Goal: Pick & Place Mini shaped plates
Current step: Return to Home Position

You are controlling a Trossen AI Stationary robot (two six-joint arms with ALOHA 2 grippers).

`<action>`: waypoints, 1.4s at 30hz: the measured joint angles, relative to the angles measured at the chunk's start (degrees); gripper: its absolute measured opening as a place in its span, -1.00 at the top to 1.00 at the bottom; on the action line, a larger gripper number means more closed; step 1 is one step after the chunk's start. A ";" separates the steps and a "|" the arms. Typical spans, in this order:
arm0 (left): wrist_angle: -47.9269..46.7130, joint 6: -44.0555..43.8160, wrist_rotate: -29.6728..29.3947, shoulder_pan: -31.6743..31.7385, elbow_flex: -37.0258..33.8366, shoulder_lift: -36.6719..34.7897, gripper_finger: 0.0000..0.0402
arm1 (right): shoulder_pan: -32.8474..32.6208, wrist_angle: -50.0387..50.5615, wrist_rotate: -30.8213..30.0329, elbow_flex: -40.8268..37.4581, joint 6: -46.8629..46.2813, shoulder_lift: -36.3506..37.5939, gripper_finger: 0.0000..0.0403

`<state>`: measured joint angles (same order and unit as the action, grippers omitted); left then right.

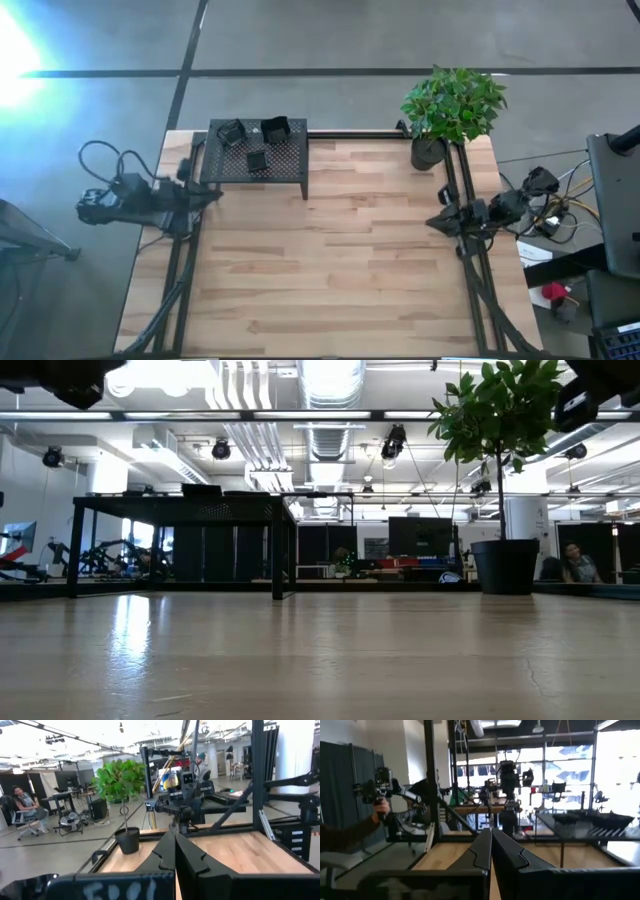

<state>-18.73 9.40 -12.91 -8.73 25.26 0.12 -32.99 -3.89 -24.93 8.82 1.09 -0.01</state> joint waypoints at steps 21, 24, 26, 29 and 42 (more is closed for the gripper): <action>18.52 -1.70 3.52 0.02 -20.50 -0.04 1.00 | 0.00 -6.77 2.65 -8.35 -0.87 -0.48 0.96; 22.05 -1.83 4.76 0.02 -22.96 -0.04 1.00 | 0.00 -6.59 2.67 -8.35 -0.04 -0.52 0.96; 23.35 -2.18 5.72 0.02 -24.34 -0.04 1.00 | 0.00 -6.42 2.69 -8.35 1.09 -0.52 0.96; 23.44 -3.09 6.80 0.02 -24.71 0.00 1.00 | 0.00 -5.17 2.67 -8.35 2.11 -0.52 0.96; 20.21 -5.39 7.12 0.02 -24.74 0.62 1.00 | 0.00 -2.29 2.49 -8.32 -1.58 -0.55 0.96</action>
<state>1.48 4.01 -5.79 -8.71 0.51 0.74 -32.99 -6.17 -22.44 0.50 -0.49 -0.56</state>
